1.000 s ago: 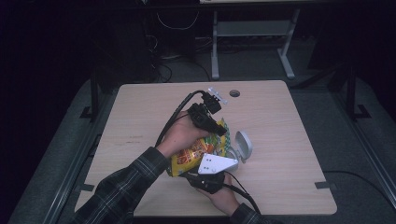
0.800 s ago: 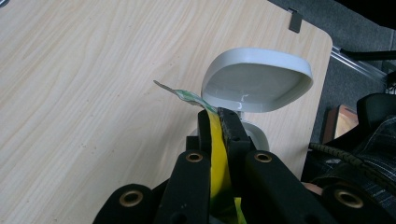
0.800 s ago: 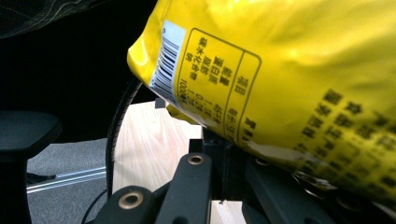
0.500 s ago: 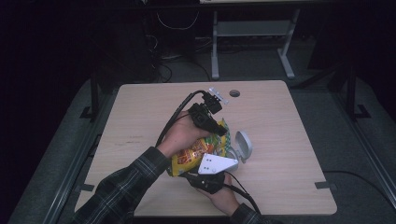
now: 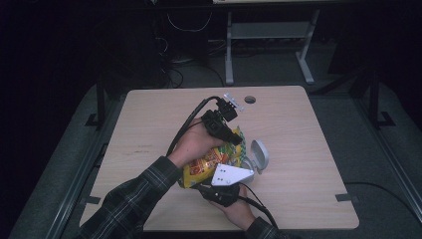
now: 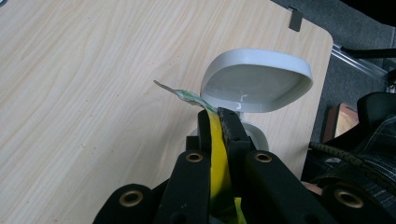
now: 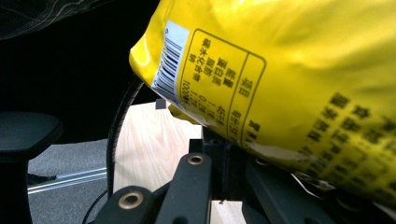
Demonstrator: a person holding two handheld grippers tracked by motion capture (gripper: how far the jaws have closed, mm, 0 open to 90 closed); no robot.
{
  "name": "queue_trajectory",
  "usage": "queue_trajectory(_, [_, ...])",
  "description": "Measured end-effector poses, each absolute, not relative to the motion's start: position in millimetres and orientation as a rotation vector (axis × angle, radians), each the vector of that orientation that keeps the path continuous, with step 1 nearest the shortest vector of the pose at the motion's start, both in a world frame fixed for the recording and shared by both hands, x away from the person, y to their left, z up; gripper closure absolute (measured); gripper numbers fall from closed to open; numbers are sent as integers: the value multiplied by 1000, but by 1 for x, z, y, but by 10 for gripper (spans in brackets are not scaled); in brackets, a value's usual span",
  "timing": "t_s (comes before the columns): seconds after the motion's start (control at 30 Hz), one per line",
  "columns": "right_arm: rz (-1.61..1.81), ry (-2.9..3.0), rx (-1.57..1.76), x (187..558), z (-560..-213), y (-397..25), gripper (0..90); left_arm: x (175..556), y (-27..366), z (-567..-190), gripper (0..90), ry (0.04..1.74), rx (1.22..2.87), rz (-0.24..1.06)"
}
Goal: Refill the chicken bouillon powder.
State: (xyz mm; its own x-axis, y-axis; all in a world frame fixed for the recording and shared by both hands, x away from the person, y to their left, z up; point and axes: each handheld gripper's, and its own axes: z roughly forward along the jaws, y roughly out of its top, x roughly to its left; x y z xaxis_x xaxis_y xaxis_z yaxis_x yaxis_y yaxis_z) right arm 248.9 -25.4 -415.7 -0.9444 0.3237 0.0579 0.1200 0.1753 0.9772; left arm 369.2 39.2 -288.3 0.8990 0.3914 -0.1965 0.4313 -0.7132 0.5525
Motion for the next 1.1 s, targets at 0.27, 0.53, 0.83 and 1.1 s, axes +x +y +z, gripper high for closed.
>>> queue_trajectory(0.27, [1870, 2278, 435, 249, -416, -25, 900, 369, 39, -288, 900, 589, 2448, -88])
queue_trajectory(0.53, [1871, 2272, 427, 249, -416, -25, 900, 369, 39, -288, 900, 588, 2452, -84])
queue_trajectory(0.83, [1875, 2275, 432, 249, -416, -25, 900, 369, 37, -288, 900, 589, 2458, -86])
queue_trajectory(1.1, [1877, 2273, 432, 249, -416, -25, 900, 369, 37, -288, 900, 589, 2458, -84])
